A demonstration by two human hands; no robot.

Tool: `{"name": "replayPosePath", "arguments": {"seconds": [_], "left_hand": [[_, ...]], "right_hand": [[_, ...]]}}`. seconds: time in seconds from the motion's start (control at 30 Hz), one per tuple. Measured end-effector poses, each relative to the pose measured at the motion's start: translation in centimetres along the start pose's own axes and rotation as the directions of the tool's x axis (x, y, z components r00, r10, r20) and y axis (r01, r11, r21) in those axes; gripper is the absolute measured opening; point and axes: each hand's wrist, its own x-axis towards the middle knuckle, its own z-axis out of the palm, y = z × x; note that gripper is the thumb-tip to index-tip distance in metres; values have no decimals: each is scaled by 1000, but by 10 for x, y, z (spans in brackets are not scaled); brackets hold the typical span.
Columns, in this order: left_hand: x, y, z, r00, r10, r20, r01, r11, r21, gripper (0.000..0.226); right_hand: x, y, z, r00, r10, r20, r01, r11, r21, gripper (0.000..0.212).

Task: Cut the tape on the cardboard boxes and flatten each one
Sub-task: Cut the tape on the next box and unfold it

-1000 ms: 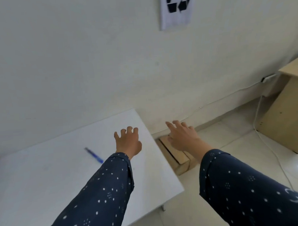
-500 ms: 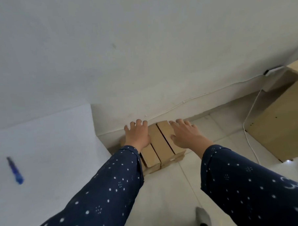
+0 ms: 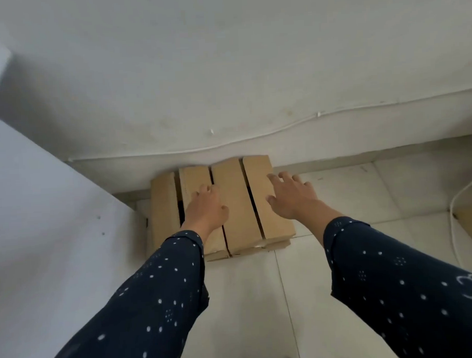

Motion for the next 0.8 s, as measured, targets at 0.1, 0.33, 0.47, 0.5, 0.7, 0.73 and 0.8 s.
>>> {"name": "replayPosePath", "arguments": {"seconds": [0.1, 0.33, 0.47, 0.5, 0.7, 0.73, 0.8], "left_hand": [[48, -7, 75, 999, -29, 26, 31, 994, -106, 59], [121, -17, 195, 985, -168, -28, 155, 953, -258, 67], [141, -13, 214, 949, -304, -87, 255, 896, -363, 87], [145, -10, 213, 934, -351, -71, 299, 874, -383, 96], [144, 0, 206, 876, -477, 66, 442, 742, -504, 116], [140, 2, 205, 883, -463, 79, 422, 711, -563, 114], [131, 6, 198, 907, -413, 86, 364, 661, -657, 108]], "right_hand": [[52, 14, 76, 1000, 19, 5, -19, 999, 34, 59], [121, 29, 210, 979, 199, -38, -182, 944, 276, 67], [133, 38, 239, 973, 219, -68, -182, 919, 350, 83], [134, 41, 241, 967, 243, -71, -197, 898, 395, 92], [127, 54, 233, 914, 404, -29, -303, 728, 615, 121], [123, 55, 230, 908, 418, -35, -308, 720, 622, 118], [110, 58, 221, 895, 444, -46, -315, 701, 640, 115]]}}
